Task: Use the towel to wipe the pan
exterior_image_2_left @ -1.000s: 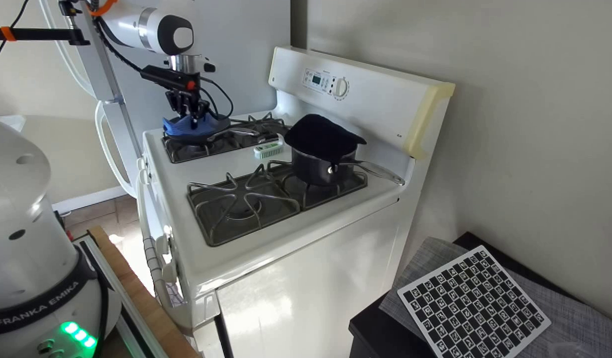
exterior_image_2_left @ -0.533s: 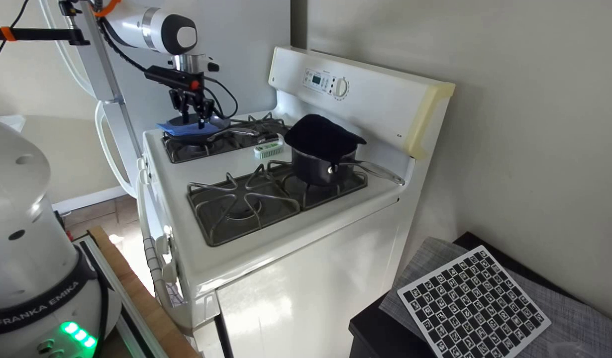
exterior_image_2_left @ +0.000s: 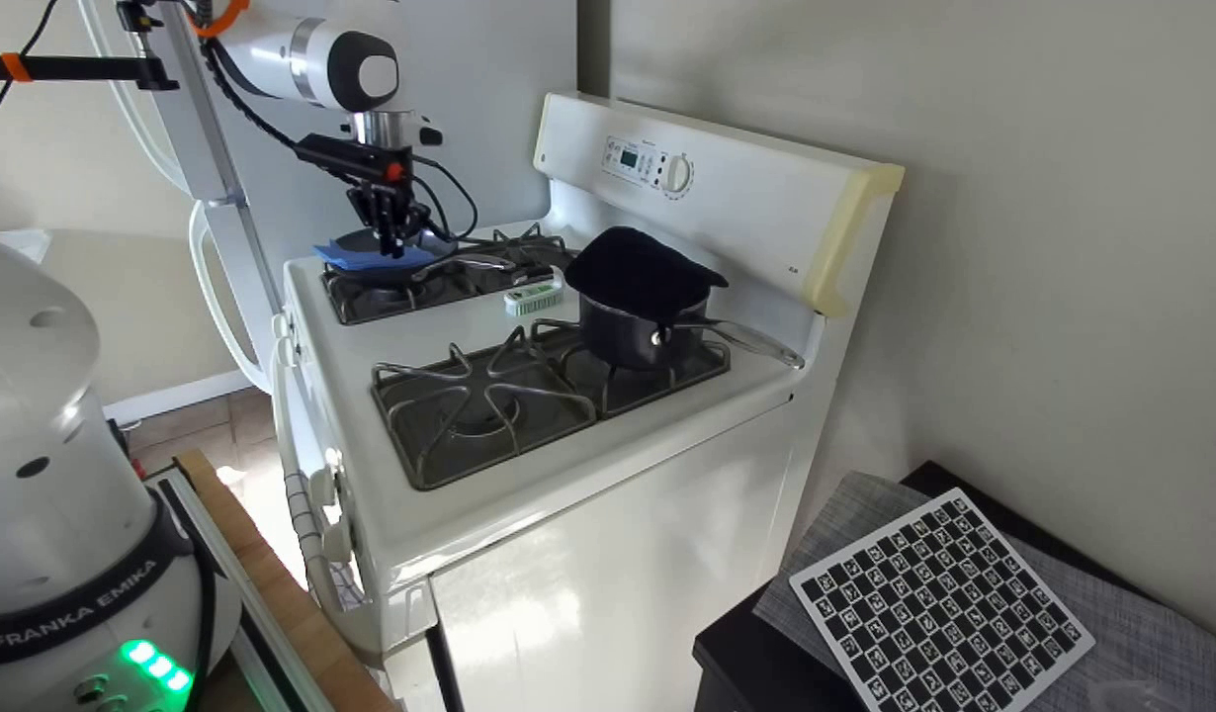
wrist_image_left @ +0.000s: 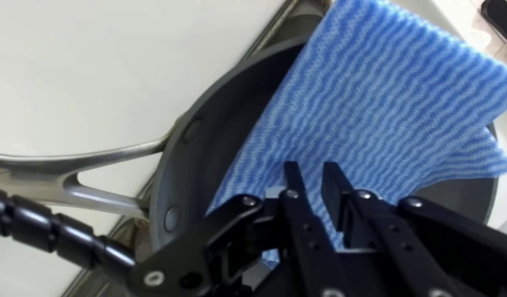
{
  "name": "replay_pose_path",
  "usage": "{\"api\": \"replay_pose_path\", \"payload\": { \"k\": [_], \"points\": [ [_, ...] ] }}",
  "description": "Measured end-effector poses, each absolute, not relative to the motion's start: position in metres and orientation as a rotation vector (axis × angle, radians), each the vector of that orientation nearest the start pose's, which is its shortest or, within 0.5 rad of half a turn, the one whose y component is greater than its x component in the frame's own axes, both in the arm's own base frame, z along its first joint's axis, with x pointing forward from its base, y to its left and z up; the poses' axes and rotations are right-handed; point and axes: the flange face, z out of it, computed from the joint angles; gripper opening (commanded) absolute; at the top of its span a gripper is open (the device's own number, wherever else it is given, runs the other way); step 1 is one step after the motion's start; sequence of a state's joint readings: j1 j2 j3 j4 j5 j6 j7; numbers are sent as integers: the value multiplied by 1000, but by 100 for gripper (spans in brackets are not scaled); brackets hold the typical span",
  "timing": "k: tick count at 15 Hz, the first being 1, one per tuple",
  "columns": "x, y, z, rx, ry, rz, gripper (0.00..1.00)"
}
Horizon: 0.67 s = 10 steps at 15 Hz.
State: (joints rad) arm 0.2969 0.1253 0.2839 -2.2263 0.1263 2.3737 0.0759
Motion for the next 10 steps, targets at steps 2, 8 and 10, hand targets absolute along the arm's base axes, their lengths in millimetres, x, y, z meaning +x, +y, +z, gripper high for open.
{"api": "replay_pose_path", "payload": {
  "k": [2,8,10],
  "points": [
    [453,298,320,-2953,-617,30,0],
    [452,300,305,-2953,-622,75,0],
    [451,302,299,-2952,-626,91,0]
  ]
}}
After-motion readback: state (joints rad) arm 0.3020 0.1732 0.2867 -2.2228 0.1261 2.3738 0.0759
